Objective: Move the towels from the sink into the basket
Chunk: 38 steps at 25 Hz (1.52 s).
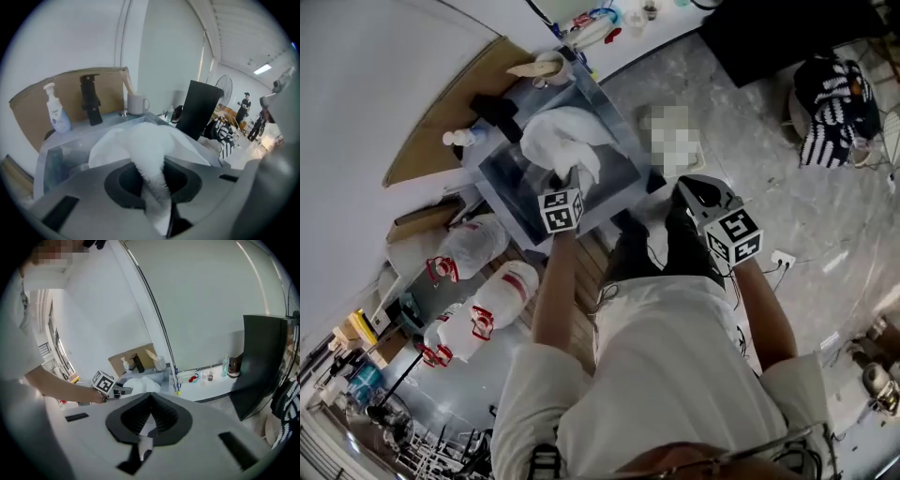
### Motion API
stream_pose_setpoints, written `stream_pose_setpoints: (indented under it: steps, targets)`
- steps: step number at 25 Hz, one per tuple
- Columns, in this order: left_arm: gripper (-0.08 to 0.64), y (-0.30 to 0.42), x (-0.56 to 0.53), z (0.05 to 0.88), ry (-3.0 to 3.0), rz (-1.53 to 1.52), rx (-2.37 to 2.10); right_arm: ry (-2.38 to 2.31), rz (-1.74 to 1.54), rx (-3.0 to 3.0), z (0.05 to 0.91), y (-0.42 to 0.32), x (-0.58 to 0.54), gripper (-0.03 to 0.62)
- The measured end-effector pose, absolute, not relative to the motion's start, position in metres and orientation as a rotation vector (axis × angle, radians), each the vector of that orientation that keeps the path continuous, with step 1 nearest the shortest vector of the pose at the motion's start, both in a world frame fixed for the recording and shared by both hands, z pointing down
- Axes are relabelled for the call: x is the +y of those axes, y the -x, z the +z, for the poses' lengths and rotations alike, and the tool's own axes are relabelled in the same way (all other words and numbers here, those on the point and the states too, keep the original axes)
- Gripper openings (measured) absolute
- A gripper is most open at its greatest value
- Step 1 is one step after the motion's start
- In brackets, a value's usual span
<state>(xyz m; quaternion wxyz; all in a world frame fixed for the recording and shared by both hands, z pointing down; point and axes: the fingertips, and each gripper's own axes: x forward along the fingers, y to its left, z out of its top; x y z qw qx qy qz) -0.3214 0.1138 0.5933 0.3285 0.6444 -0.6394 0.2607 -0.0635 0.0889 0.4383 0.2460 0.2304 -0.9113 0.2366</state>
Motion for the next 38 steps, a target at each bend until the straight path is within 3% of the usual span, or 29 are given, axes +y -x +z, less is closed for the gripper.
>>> stream_pose_setpoints:
  steps: [26, 38]
  targets:
    - [0.078, 0.333, 0.158, 0.241, -1.909, 0.117, -2.115, -0.450, 0.330, -2.762, 0.276, 0.106, 0.062, 0.003]
    - [0.078, 0.326, 0.168, 0.141, -2.054, 0.058, -2.175, -0.464, 0.198, -2.890, 0.196, 0.112, 0.055, 0.003]
